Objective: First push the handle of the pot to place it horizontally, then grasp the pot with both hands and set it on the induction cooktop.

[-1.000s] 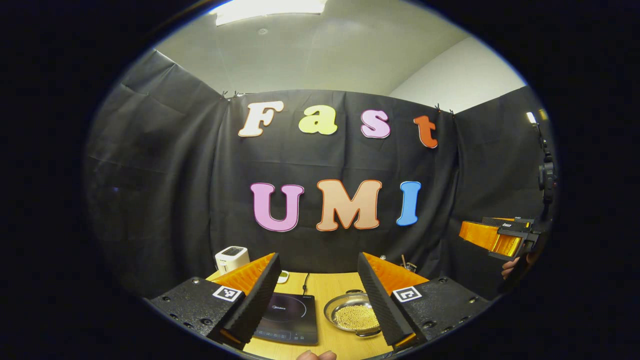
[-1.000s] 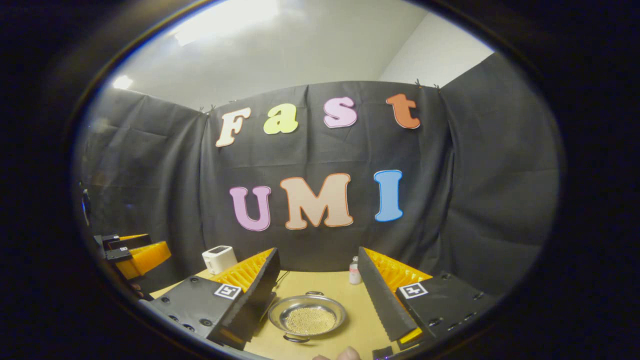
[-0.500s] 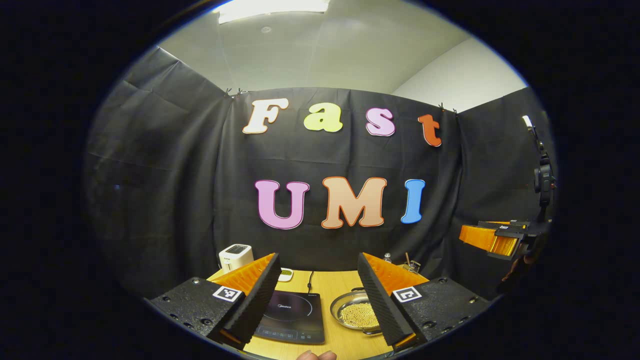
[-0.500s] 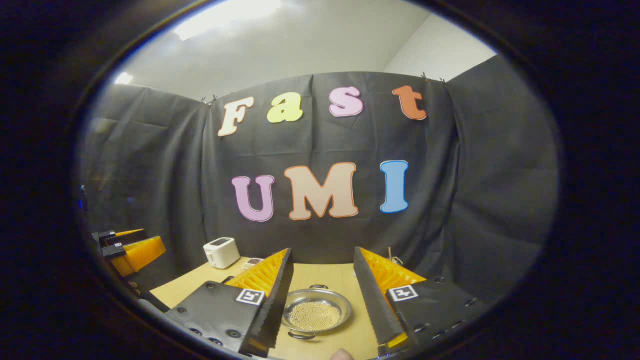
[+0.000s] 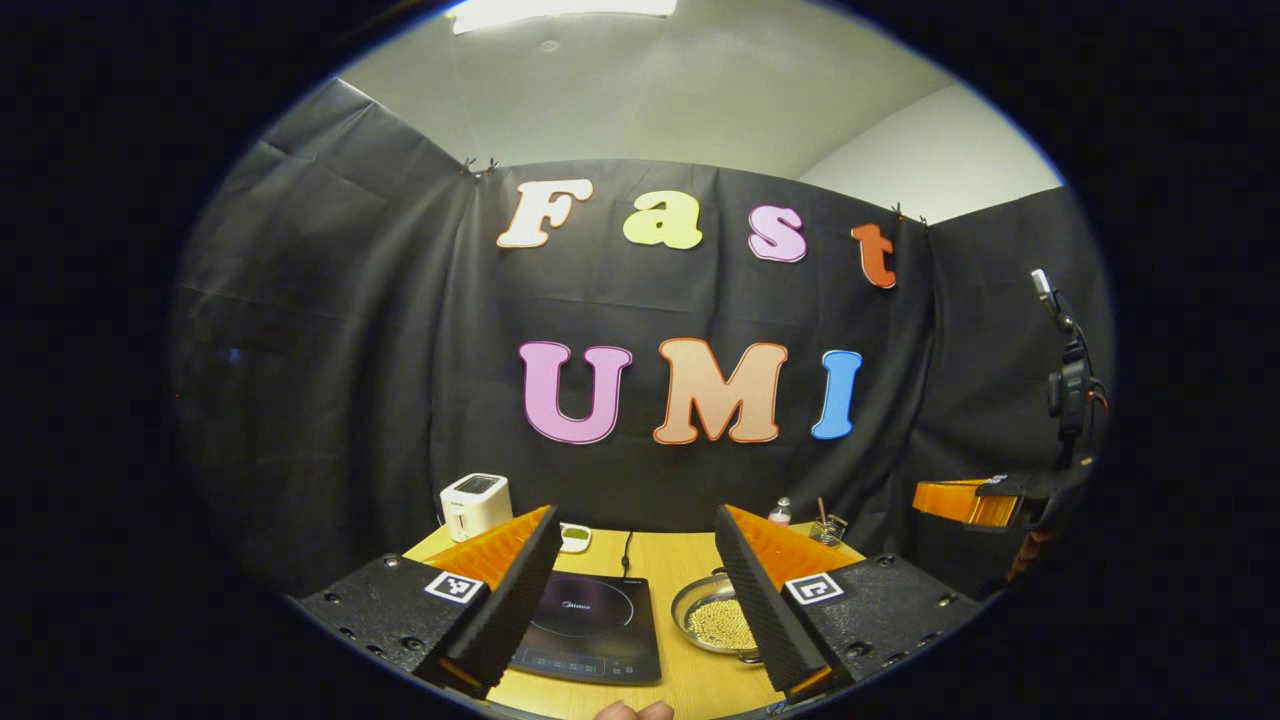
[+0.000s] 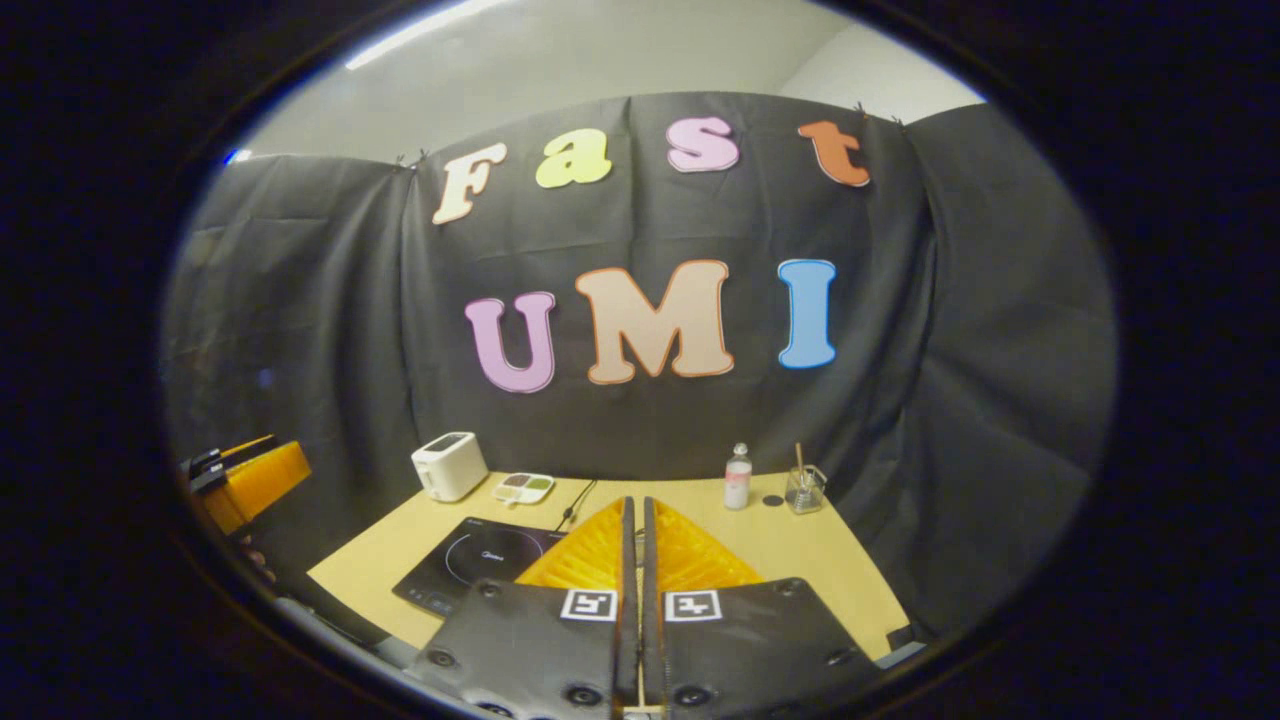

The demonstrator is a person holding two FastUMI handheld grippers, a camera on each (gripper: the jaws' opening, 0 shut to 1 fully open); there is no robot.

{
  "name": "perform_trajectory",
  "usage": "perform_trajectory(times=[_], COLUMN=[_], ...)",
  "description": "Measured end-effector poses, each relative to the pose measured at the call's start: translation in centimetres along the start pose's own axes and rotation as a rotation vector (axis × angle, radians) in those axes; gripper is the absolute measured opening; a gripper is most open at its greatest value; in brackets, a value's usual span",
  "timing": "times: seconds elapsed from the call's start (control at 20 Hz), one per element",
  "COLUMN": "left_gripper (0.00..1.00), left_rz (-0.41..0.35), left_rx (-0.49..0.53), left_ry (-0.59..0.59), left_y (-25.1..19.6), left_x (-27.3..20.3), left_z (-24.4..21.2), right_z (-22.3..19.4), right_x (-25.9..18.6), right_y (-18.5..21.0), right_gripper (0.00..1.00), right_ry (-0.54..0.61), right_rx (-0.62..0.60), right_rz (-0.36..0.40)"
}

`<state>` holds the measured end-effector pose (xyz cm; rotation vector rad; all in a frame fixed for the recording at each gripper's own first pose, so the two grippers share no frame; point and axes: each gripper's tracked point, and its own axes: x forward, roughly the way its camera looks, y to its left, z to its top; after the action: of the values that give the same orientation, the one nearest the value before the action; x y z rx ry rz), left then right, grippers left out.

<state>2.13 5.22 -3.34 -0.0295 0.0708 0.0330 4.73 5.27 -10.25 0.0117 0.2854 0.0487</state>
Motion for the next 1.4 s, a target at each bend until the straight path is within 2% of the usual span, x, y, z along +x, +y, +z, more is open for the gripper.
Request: perform_trajectory(times=[0.1,0.15,0.2,0.35,0.4,0.55,0.6,0.85,1.0,1.1,1.15,1.2,1.35,1.4], left_gripper=[0.89,0.94,0.89,0.99,0.94,0.94,0.95,0.95,0.95,0.95,0.91,0.95,0.95,0.92], left_rz=[0.021,0.038,0.054,0.110,0.132,0.195,0.217,0.326,0.366,0.395,0.408,0.419,0.434,0.436], left_rx=[0.005,0.013,0.018,0.025,0.031,0.047,0.048,0.055,0.066,0.080,0.082,0.083,0.086,0.087], left_ry=[0.014,0.025,0.030,0.046,0.055,0.098,0.113,0.195,0.226,0.238,0.231,0.228,0.246,0.250], left_y=[0.1,0.2,0.2,0.0,0.1,0.0,-0.1,0.3,1.1,2.1,2.4,2.7,2.8,2.7], left_x=[0.9,1.3,1.9,2.8,3.2,3.5,3.6,2.5,1.8,1.4,1.2,1.1,0.7,0.6], left_z=[-0.6,-0.8,-0.8,-1.0,-1.1,-2.0,-2.2,-4.1,-4.7,-4.7,-4.3,-4.2,-4.6,-4.7], right_z=[-2.7,-3.9,-5.2,-8.2,-9.2,-12.3,-13.7,-20.8,-25.4,-27.2,-27.9,-28.8,-30.7,-31.2], right_x=[1.9,2.7,3.7,5.9,6.6,9.1,9.9,11.8,11.8,11.2,10.8,10.7,10.9,10.9], right_y=[1.2,1.7,2.1,2.7,2.9,3.0,2.9,3.9,5.4,6.7,7.2,7.7,8.2,8.3], right_gripper=[0.00,0.03,0.00,0.03,0.03,0.03,0.07,0.00,0.03,0.00,0.00,0.03,0.00,0.03], right_ry=[0.101,0.146,0.184,0.270,0.294,0.365,0.392,0.539,0.631,0.675,0.692,0.708,0.757,0.769], right_rx=[0.038,0.055,0.062,0.105,0.120,0.128,0.128,0.122,0.083,0.070,0.059,0.043,0.004,0.001], right_rz=[0.074,0.118,0.160,0.254,0.277,0.342,0.359,0.424,0.462,0.484,0.493,0.502,0.501,0.498])
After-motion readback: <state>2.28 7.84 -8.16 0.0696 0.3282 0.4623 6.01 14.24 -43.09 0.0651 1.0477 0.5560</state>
